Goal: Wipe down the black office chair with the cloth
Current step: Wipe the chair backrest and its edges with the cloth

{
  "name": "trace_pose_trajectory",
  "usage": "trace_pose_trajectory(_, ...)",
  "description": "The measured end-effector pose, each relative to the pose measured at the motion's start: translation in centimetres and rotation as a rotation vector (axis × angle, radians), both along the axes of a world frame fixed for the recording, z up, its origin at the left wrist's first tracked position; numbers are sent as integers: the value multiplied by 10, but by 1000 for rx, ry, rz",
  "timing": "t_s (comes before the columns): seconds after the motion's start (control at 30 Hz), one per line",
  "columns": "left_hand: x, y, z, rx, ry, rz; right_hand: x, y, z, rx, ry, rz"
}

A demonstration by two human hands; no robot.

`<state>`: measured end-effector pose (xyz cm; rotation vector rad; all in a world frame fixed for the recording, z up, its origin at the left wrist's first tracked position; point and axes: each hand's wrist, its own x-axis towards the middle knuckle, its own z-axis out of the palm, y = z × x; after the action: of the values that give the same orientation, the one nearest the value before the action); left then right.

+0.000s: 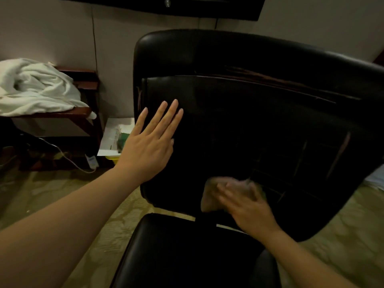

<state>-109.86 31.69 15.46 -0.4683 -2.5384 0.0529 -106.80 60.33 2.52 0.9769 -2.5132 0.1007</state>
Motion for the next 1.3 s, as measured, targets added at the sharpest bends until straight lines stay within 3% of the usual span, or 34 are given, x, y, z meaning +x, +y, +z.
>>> trace_pose_trajectory(0.03,-2,7,3,32,8,-1,-10,0,24,5,230,-30)
trace_pose_trajectory(0.13,-11,27,17,69,39,-56,-50,-39,105,-281,407,-360)
trace_pose_trajectory(0.2,-17,36,28,41,67,-85,-56,-70,106,-230,381,-413)
trace_pose_trajectory(0.3,-21,37,39,9,61,-76,-23,-70,20,183,204,-153)
trace_pose_trajectory(0.37,-21,32,40,-22,45,-81,12,-29,-36,299,111,-48)
trace_pose_trajectory(0.47,-19,25,35,-86,41,-103,31,38,-42,245,48,-30)
trace_pose_trajectory(0.53,-16,24,30,-87,28,-89,22,55,-3,167,175,-105)
trace_pose_trajectory(0.7,-10,32,13,-78,14,-104,-37,-15,123,-328,334,-578)
trace_pose_trajectory(0.73,-9,34,12,-92,16,-112,-41,-29,126,-315,326,-585)
trace_pose_trajectory(0.83,-6,38,16,-99,12,-103,-24,-33,62,38,273,-399)
trace_pose_trajectory(0.9,-5,39,20,-99,14,-92,3,1,5,251,244,-235)
trace_pose_trajectory(0.97,-5,43,22,-99,8,-98,21,40,-16,328,245,-152)
trace_pose_trajectory(1.07,-5,58,20,-86,11,-122,18,75,19,232,296,-216)
trace_pose_trajectory(1.2,-5,86,13,-21,5,-128,-23,54,113,-189,334,-560)
trace_pose_trajectory(1.27,-7,100,13,-25,5,-139,-29,38,113,-174,333,-574)
trace_pose_trajectory(1.3,-9,105,14,-28,10,-136,-26,35,96,-72,324,-506)
